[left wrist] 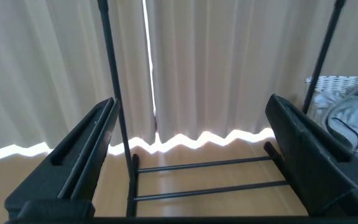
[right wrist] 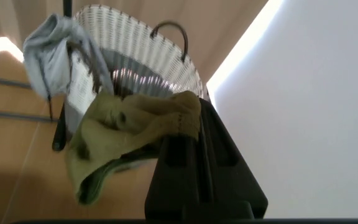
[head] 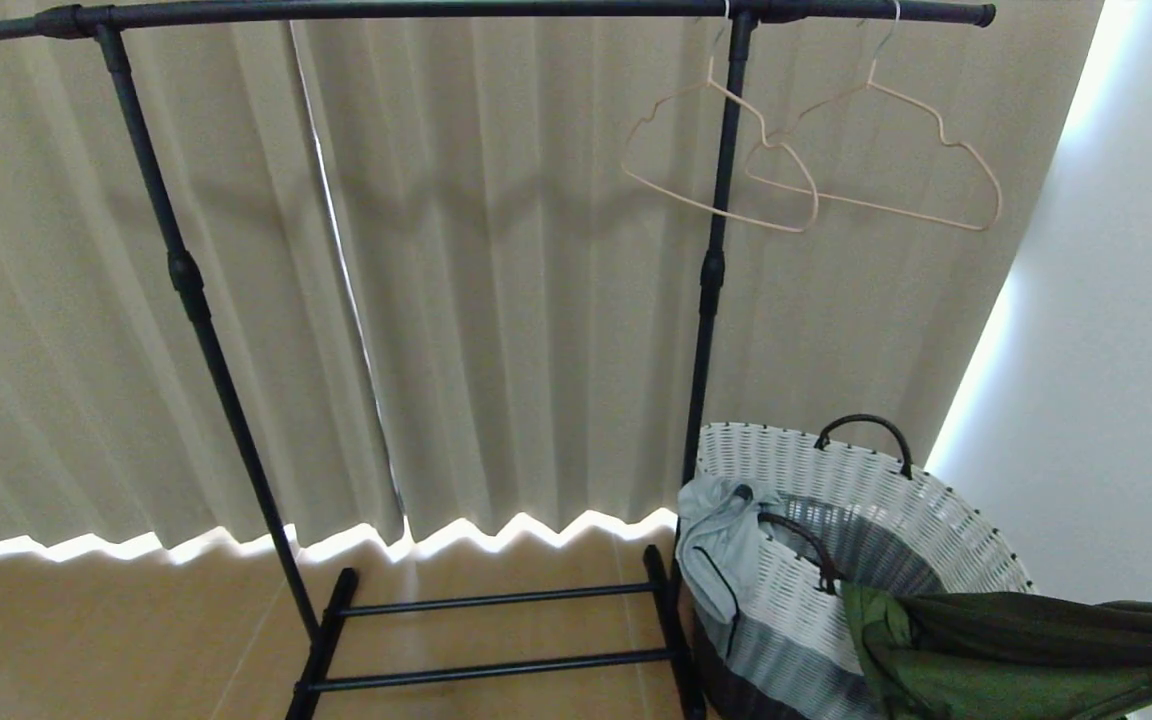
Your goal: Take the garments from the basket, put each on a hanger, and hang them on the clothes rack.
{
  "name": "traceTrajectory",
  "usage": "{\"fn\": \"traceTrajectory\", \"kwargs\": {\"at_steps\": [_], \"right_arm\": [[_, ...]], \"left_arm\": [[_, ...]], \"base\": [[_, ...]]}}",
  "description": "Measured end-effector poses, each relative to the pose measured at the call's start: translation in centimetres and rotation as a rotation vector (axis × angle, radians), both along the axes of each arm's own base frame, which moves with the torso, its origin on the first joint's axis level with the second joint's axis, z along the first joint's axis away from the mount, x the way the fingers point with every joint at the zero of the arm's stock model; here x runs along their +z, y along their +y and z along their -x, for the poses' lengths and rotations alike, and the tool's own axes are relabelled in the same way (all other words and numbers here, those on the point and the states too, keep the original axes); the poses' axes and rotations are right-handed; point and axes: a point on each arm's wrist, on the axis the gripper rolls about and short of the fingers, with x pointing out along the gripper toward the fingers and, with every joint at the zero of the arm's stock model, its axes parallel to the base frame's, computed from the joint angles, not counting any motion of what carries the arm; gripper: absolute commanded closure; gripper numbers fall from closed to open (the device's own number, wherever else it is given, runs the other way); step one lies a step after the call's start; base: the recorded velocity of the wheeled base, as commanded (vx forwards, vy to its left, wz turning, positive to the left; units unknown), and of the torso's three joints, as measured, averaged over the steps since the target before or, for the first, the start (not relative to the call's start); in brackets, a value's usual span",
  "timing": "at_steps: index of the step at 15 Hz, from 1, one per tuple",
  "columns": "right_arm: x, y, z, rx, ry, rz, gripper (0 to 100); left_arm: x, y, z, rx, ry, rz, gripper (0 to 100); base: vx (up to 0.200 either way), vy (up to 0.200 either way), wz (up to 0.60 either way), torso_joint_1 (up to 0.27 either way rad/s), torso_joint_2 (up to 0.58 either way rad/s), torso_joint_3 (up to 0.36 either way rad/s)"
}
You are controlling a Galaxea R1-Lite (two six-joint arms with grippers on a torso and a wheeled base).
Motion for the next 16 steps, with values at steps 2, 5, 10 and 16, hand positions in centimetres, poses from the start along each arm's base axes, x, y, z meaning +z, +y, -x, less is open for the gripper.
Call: {"fn": "traceTrajectory", "kwargs": {"at_steps": [2, 5, 10, 16], "right_arm": [[-0.1, 0.0, -0.1, 0.001, 0.008, -0.001, 100], [-0.1, 0.0, -0.1, 0.001, 0.014, 0.0, 100], [-0.1, 0.0, -0.2, 0.004, 0.015, 0.001, 100], [1.4, 0.0, -1.4, 0.029, 0.01, 0.002, 100]], "left_arm": [[0.0, 0.0, 0.0, 0.0, 0.001, -0.002, 0], [0.0, 0.0, 0.0, -0.002, 0.001, -0.011, 0], [0.0, 0.0, 0.0, -0.003, 0.001, -0.012, 0], [0.0, 0.0, 0.0, -0.001, 0.001, -0.011, 0]], "base": [[0.0, 0.0, 0.0, 0.0, 0.0, 0.0], [0.0, 0.133, 0.0, 0.0, 0.0, 0.0], [0.0, 0.2, 0.0, 0.003, 0.0, 0.002], [0.0, 0.067, 0.0, 0.0, 0.0, 0.001]]}}
